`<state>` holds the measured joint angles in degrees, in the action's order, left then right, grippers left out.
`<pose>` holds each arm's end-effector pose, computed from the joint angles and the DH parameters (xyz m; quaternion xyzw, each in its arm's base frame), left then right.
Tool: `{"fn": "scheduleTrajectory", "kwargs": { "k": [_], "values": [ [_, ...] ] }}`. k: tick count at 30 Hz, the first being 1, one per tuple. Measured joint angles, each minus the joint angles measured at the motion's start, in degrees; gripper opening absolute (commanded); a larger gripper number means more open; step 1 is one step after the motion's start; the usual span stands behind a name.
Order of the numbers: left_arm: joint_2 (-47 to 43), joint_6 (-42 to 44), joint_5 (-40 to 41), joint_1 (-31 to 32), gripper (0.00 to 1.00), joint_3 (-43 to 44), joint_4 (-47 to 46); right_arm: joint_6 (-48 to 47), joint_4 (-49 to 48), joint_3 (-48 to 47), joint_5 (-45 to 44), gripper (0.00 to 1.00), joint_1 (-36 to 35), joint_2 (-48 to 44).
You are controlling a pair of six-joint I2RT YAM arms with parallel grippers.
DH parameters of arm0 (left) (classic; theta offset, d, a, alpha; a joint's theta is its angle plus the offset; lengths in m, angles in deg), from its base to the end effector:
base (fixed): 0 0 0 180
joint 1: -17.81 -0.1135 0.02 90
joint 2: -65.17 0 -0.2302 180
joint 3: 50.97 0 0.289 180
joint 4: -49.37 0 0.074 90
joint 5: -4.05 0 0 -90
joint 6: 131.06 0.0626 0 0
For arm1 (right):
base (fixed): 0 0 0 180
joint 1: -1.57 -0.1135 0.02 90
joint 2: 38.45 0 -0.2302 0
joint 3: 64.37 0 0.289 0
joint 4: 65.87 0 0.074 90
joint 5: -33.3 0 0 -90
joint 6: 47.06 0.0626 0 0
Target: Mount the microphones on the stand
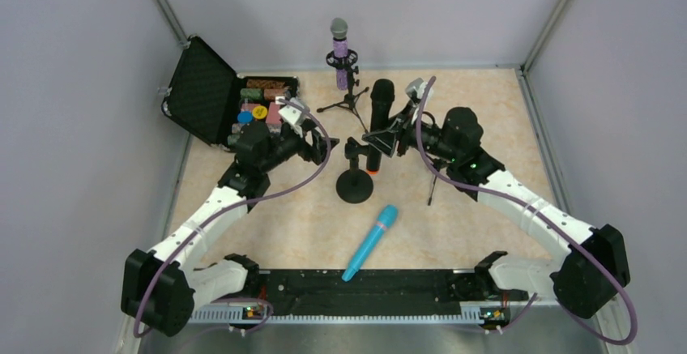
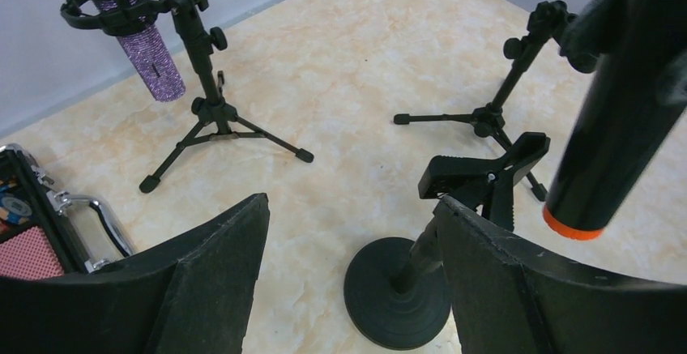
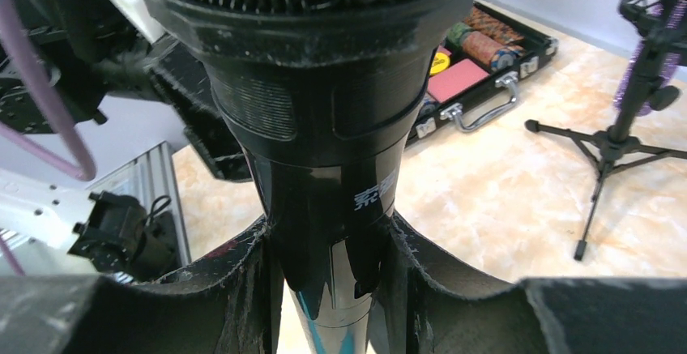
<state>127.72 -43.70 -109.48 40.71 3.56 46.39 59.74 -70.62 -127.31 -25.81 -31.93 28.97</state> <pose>0.2951 -0.1518 0.2659 0.2625 0.6865 -0.2928 0.6116 0.2720 0.2186 0.3041 -0.2855 0.6453 0.4604 0.5386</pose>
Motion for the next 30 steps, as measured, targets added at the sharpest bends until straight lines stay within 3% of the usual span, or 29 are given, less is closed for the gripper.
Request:
{"fn": "scheduleTrajectory", "kwargs": {
  "k": [16, 30],
  "values": [
    [-0.02, 3.26, -6.32, 0.00, 0.80, 0.44, 0.52, -0.17, -0.26, 3.50, -10.71, 0.00, -0.07, -0.33],
    [1.53, 9.64, -15.06, 0.00, 0.85, 0.44, 0.90, -5.70, -1.55, 9.31, -18.21, 0.00, -0.11, -7.74]
  ]
}}
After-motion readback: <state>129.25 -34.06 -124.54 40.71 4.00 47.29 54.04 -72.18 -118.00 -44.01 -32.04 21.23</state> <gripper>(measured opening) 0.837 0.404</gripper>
